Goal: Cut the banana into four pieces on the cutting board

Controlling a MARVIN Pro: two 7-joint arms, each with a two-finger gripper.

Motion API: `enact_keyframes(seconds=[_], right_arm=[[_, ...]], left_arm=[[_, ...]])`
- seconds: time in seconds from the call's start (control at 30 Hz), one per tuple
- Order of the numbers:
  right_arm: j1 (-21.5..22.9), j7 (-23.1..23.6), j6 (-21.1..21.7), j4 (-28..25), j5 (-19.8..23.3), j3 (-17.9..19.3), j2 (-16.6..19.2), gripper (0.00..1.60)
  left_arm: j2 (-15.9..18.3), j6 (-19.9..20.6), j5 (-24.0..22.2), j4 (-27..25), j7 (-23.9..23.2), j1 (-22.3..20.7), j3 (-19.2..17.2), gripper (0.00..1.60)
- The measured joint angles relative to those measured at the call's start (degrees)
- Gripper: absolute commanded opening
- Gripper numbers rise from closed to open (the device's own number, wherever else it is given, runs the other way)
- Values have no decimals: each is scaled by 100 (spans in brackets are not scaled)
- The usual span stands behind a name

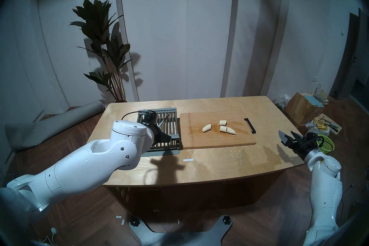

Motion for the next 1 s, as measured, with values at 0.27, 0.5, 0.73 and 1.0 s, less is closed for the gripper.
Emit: enact_keyframes(seconds=[0.27, 0.5, 0.73, 1.0], right_arm=[[121, -173, 88, 7, 54, 185, 79, 160], [154, -234, 144, -28, 69, 219, 93, 160], [157, -224, 155, -74, 69, 210, 85, 160], [160, -208, 152, -76, 68, 206, 76, 160]], left_arm=[[-92, -4, 173, 53, 1, 141, -48, 0], [-177, 84, 340, 98, -69, 272, -158, 0], [-232, 277, 503, 119, -263, 393, -286, 0], [-348, 493, 750, 224, -484, 543, -463, 0]])
